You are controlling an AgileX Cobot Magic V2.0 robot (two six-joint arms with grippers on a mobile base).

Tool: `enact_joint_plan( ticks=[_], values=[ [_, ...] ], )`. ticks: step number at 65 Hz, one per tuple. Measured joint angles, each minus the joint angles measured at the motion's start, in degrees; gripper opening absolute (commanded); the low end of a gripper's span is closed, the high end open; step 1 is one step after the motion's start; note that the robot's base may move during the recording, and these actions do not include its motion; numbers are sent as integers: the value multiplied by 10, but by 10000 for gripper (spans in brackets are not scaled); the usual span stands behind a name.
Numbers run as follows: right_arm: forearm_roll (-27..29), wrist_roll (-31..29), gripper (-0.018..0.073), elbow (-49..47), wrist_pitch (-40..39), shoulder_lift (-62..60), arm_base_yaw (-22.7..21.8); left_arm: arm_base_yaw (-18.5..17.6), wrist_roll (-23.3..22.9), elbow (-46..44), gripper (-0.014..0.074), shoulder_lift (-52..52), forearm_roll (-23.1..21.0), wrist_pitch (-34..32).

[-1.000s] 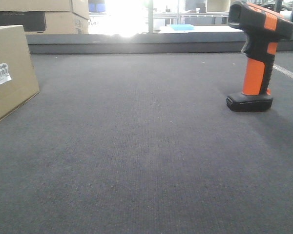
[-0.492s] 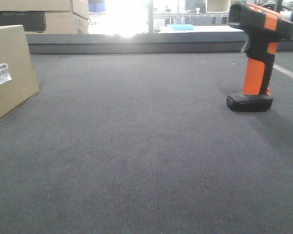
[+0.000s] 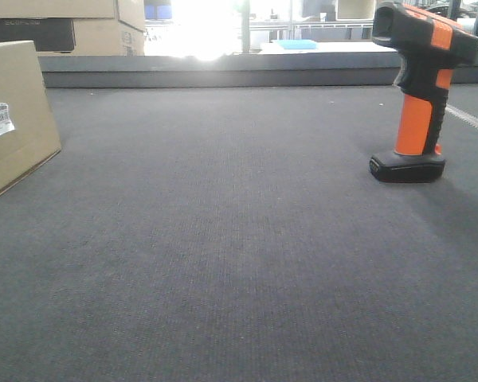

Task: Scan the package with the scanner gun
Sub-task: 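Grasp the brown cardboard box with the left gripper and tilt it up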

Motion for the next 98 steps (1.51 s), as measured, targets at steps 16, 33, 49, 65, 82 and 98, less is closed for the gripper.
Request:
enact_joint_plan(
  ticks=[16,33,49,65,82,98],
  values=[
    [0,0,-162,0,0,0,0,-2,0,-1,130,0,-51,5],
    [0,0,-162,0,0,0,0,-64,-3,-20,130,0,-120,5],
    [0,0,-162,0,-10,0,0,-118,-68,-33,130,0,-170,-29],
    [0,0,-162,-16,19,0,0,-172,-153,-33,130,0,-164,-71],
    [0,0,-162,-118,185,17,0,-219,-274,-33,130,0,-73,-88],
    [-2,0,-162,-189,203,147,0,-222,-290,-33,130,0,-50,-83]
  ],
)
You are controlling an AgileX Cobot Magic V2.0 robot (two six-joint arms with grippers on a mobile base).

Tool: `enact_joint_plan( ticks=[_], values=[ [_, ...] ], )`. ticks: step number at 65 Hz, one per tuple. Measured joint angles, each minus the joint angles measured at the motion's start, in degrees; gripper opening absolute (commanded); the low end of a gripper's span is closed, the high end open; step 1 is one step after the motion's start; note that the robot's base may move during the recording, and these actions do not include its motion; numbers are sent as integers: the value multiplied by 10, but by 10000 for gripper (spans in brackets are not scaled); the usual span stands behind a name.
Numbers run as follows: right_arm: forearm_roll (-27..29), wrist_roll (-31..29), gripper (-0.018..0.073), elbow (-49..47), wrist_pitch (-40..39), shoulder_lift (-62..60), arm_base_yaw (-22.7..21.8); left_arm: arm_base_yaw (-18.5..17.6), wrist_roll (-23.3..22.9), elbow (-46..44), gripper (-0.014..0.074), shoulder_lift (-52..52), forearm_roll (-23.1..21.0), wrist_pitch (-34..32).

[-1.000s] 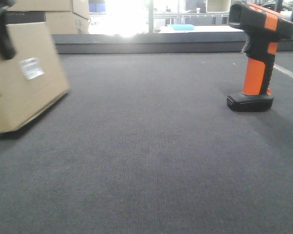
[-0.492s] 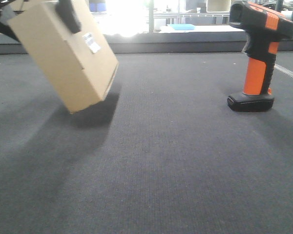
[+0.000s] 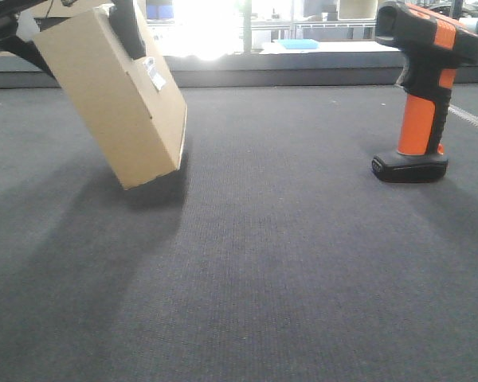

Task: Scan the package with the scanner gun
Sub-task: 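Grasp the brown cardboard box with the left gripper and tilt it up, then reach the right gripper toward the orange scanner gun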

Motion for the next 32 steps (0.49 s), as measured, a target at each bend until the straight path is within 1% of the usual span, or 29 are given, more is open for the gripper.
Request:
enact_joint_plan(
  ticks=[10,17,24,32],
  values=[
    [4,0,-162,-8,-44,86,0,0,4,0,130,0,6,24],
    [33,0,-162,-9,-79,128,0,0,21,0,130,0,8,36],
    [56,0,-162,-9,-106,159,0,0,25,1,130,0,9,38],
    [63,0,-162,-6,-151,211,0,0,25,3,130,0,9,36]
  ],
)
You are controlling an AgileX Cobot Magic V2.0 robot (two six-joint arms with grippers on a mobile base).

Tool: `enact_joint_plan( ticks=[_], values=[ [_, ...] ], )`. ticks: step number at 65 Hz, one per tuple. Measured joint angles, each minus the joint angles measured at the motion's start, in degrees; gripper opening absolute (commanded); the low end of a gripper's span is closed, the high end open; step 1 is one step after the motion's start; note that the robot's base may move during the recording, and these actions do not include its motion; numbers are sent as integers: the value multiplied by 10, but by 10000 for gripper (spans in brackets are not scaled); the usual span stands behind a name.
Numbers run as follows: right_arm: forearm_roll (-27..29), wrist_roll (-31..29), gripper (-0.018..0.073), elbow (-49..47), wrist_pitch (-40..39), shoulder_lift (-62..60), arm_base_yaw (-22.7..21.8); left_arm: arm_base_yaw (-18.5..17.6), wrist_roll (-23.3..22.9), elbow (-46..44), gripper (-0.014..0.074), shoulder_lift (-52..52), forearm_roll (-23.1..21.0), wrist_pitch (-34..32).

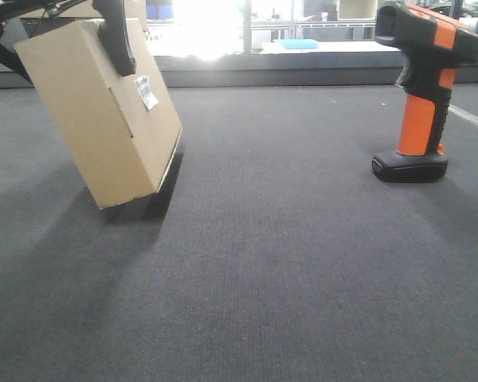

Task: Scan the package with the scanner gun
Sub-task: 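Reach the right gripper toward the orange scanner gun, then close the right gripper around the scanner gun handle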

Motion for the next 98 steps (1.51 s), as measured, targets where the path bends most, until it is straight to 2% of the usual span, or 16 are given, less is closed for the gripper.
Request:
enact_joint_plan(
  ticks=[17,26,37,43,49,59,67,71,84,98],
  values=[
    [2,0,-162,10,-175,148,4,0,1,0,130,0,0,-4],
    [2,0,-162,10,-258,227,43,0,3,0,130,0,-1,-7],
    [2,9,-162,10,-375,308,64,-20,6,0,130,0,0,-21],
    [2,12,-157,10,-415,351,67,-30,8,0,130,0,0,-25],
    [-3,13,-43,10,-437,381,68,-34,9,0,130,0,-1,-27],
    [-17,54,346,10,-488,419,68,-34,9,0,130,0,0,-29],
    [-23,93,548,10,-527,457,68,-34,9,0,130,0,1,-29],
    [-27,104,570,10,-547,482,68,-34,9,0,130,0,1,-30],
    [-35,113,517,-3,-650,559,68,-34,9,0,130,0,1,-35],
    [-47,133,486,-57,-685,629,68,-34,9,0,130,0,1,-40]
  ],
)
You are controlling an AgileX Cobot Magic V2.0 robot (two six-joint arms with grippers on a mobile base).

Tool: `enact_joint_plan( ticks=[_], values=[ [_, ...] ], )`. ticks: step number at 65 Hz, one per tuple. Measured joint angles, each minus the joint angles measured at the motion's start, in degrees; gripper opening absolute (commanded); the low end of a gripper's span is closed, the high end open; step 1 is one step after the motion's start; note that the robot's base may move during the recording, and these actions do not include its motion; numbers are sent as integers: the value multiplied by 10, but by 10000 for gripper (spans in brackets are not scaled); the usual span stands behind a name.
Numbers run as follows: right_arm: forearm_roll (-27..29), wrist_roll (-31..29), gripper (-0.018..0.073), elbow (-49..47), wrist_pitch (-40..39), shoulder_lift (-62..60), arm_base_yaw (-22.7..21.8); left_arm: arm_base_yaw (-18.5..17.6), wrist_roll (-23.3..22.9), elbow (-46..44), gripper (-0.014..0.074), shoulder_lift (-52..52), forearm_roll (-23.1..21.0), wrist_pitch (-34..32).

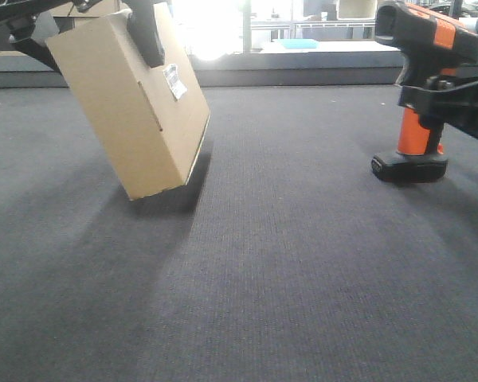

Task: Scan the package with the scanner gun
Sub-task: 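Close the right gripper around the scanner gun handle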

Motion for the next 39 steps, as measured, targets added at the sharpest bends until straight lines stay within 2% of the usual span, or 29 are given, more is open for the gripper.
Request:
enact_joint_plan(
  ticks=[39],
  values=[
    [-19,38,486,-65,-22,43,1,0,0,0,130,0,0,-3]
  ],
)
